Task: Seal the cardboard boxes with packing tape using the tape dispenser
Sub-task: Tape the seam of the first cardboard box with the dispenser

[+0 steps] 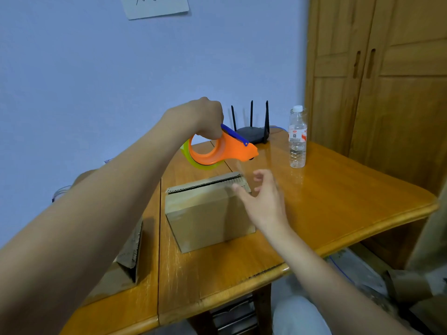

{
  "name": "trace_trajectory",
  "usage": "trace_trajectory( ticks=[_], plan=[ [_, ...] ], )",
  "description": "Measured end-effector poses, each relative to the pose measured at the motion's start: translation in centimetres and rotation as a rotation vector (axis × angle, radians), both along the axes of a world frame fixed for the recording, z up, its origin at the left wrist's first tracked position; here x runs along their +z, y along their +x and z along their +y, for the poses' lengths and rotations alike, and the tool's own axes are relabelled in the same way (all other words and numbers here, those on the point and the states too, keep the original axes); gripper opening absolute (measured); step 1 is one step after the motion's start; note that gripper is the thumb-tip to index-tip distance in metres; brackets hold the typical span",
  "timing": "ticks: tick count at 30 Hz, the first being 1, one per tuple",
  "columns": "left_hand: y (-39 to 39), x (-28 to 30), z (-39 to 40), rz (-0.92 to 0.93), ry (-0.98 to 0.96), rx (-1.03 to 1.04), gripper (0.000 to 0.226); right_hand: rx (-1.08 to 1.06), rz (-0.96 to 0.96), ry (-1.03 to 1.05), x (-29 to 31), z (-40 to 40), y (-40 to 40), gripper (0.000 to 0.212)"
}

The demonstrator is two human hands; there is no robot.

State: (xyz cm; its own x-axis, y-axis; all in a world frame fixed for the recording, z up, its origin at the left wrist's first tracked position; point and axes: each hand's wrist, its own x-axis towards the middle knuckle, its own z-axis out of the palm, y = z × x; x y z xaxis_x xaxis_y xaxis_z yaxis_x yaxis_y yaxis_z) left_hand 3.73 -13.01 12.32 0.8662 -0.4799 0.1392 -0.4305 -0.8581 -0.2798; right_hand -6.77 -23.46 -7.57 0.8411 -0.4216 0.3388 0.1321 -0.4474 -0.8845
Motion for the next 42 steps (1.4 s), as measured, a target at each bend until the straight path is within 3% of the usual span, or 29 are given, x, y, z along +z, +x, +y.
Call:
trace_trajectory(
  ticks=[2,3,7,9,11,14,17,20,26,30,35,42],
  plan=[
    [0.0,-0.1,0.1,-0.004,-0.010,-0.007,0.031,-0.112,-0.341,-0.144,0.9,1.5,-1.3,0.019],
    [0.0,-0.1,0.1,-0.006,-0.015,-0.008,0.032,-0.094,-0.432,-0.242,1.3,2.2,-1.6,0.012],
    [-0.2,-0.2,0.3,-0.012,-0.032,-0.022,0.030,0.063,-0.392,-0.610,1.5,4.3,-0.7,0.019],
    [-0.3,-0.4,0.7,-0.013,-0.025,-0.031,0.029,0.046,-0.404,-0.538,1.3,4.3,0.0,0.018],
    [-0.4,-0.4,1.5,-0.011,-0.038,-0.033,0.027,-0.070,-0.460,-0.282,0.9,3.7,0.3,0.012],
    [-0.4,-0.6,2.7,-0.010,-0.074,-0.037,0.029,-0.123,-0.297,0.001,0.6,1.8,0.8,0.028],
    [-0.5,-0.9,3.4,0.005,-0.116,-0.032,0.031,0.116,0.020,-0.083,0.2,0.4,1.1,0.077],
    [-0.5,-1.6,3.8,0.013,-0.158,-0.042,0.034,0.251,0.092,-0.216,0.0,0.0,1.5,0.091],
    [-0.3,-2.3,4.8,0.009,-0.191,-0.042,0.035,0.308,0.108,-0.365,0.9,-0.4,2.3,0.087],
    [-0.4,-2.5,5.8,0.004,-0.182,-0.036,0.036,0.322,-0.017,-0.463,0.1,-0.5,3.1,0.073],
    [-0.5,-3.4,6.8,0.011,-0.191,-0.019,0.036,0.278,-0.009,-0.618,-1.8,-0.6,4.1,0.081],
    [-0.7,-5.0,7.6,0.010,-0.187,-0.014,0.039,0.319,-0.001,-0.746,-0.7,-0.8,2.8,0.060]
  ],
)
